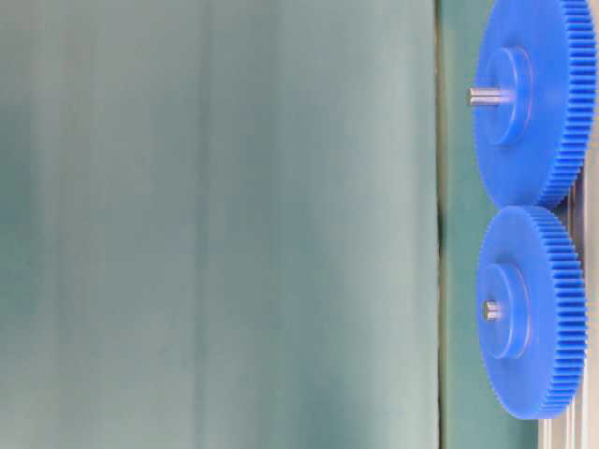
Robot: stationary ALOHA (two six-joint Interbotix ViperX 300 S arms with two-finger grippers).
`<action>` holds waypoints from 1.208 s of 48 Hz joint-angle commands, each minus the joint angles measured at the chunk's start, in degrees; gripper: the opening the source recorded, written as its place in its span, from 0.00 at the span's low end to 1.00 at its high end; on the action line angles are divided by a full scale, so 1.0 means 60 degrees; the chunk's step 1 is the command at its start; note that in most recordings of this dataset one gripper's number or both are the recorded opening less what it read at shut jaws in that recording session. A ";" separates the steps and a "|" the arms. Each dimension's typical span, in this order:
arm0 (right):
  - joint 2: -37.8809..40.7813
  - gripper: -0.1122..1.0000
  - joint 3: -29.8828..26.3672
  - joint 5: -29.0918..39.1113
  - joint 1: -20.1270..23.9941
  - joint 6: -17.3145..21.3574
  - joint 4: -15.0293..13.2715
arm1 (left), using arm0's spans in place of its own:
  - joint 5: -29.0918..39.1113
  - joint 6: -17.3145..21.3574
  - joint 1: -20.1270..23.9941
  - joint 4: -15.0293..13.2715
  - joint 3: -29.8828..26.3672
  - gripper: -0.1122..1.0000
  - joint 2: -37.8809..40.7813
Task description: Insert the small gear onto the shaft.
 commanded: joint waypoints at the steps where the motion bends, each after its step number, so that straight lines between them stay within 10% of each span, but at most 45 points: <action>1: 0.0059 0.18 -0.0073 -0.0088 -0.0015 0.0088 -0.0015 | -0.0234 -0.0015 -0.0015 0.0000 -0.0044 0.87 -0.0059; 58: -0.0059 0.18 0.0103 -0.0205 -0.0015 0.0088 -0.0015 | -0.0381 -0.0029 -0.0103 0.0000 0.0278 0.87 -0.0308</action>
